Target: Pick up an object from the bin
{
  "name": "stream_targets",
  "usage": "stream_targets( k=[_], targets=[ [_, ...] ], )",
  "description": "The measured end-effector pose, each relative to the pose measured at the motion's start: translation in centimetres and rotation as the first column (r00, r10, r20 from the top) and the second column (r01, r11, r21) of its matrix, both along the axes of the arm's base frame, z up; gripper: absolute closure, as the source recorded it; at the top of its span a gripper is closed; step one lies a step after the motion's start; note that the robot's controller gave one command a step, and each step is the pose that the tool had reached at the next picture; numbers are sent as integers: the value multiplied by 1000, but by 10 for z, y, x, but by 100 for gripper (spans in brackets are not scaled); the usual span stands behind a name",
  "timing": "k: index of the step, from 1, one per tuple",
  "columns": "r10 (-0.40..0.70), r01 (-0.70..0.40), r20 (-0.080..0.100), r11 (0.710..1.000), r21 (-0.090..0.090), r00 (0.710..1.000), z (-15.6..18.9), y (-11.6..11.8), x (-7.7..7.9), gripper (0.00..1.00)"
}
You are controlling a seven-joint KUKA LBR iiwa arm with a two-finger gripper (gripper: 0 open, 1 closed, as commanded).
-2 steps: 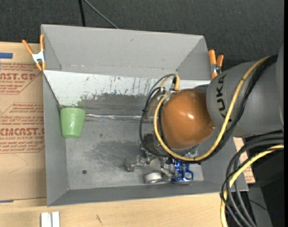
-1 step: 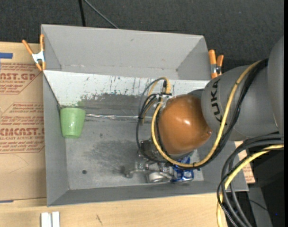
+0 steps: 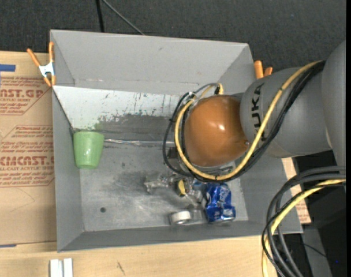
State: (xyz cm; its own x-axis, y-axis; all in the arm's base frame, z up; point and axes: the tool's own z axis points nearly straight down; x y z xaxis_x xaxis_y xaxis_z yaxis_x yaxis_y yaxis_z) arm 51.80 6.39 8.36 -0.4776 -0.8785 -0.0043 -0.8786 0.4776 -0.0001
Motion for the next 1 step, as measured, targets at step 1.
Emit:
stream_targets(
  k=[1],
  targets=[
    [88,-88,-3,996,-1,996,-14,30,-2,0]
  ],
)
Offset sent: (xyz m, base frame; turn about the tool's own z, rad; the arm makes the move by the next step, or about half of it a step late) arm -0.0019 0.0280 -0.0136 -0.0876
